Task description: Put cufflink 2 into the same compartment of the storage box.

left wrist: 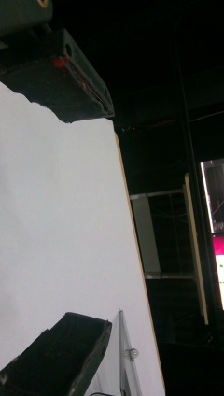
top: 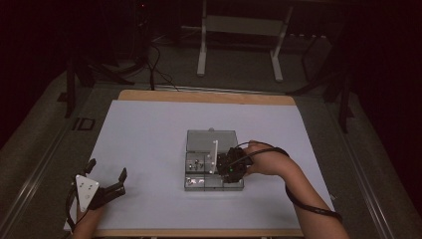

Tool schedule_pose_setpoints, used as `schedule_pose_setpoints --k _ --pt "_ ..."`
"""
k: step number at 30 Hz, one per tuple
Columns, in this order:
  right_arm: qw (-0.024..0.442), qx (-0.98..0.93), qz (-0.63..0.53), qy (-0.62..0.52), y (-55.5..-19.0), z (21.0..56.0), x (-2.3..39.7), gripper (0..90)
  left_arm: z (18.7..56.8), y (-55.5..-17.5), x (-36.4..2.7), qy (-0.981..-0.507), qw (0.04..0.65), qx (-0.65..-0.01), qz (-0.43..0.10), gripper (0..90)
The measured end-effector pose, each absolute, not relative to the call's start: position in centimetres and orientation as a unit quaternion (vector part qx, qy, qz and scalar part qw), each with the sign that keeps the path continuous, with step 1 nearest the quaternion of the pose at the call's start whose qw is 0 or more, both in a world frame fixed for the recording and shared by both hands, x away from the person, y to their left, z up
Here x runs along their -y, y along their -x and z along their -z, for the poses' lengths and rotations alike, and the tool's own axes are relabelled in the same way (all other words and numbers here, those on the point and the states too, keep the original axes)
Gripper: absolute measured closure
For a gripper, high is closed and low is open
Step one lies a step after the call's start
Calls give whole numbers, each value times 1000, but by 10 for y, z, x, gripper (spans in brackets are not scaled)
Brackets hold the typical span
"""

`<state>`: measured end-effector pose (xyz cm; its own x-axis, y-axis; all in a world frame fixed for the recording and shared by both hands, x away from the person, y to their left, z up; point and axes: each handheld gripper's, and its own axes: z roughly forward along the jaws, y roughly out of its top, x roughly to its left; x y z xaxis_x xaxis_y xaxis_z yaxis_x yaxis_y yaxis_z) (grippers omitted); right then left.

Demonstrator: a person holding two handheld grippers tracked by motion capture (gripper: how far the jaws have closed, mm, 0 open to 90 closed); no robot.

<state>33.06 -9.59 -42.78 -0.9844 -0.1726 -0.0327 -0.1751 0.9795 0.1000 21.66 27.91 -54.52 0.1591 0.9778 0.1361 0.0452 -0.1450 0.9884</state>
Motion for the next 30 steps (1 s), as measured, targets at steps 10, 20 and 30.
schedule_pose_setpoints --k 10,20,30 --pt "8 -991 -77 109 -328 436 70 720 545 -217 -279 -586 486 -437 -479 24" --pt "12 -985 -130 112 -329 440 57 720 545 -217 -279 -585 487 -437 -478 24" --pt "11 -979 -172 113 -332 447 49 720 545 -217 -279 -585 487 -437 -478 24"
